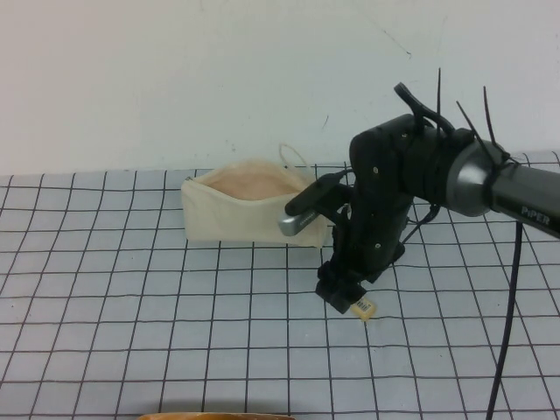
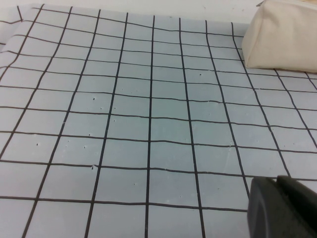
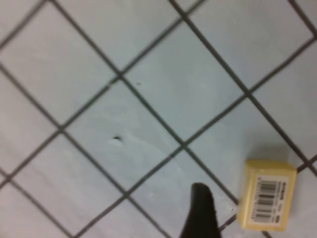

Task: Put eraser into pencil case
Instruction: Pick up the eraser from the table, then place the eraser on the pencil case

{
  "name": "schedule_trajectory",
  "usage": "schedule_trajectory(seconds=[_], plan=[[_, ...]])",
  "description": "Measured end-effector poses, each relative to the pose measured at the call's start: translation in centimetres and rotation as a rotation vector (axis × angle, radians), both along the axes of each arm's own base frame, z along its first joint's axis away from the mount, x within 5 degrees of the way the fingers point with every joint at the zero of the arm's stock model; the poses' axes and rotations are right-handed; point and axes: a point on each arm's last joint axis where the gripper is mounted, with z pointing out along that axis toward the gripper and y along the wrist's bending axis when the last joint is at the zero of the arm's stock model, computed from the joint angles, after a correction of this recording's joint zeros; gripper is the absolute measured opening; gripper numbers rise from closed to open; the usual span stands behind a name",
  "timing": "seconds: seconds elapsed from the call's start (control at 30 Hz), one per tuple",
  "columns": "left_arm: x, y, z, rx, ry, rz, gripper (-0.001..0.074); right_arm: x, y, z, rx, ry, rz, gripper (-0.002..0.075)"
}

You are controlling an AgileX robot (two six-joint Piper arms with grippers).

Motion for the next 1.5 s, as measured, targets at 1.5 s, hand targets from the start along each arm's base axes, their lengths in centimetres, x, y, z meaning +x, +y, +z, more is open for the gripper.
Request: schedule_trajectory(seconds=[1.5], plan=[[0.0,0.0,0.0,0.000,0.000,0.000,-0.0002,5.1,3.9,10.5,0.578,-0.437,0.029,0.0211]])
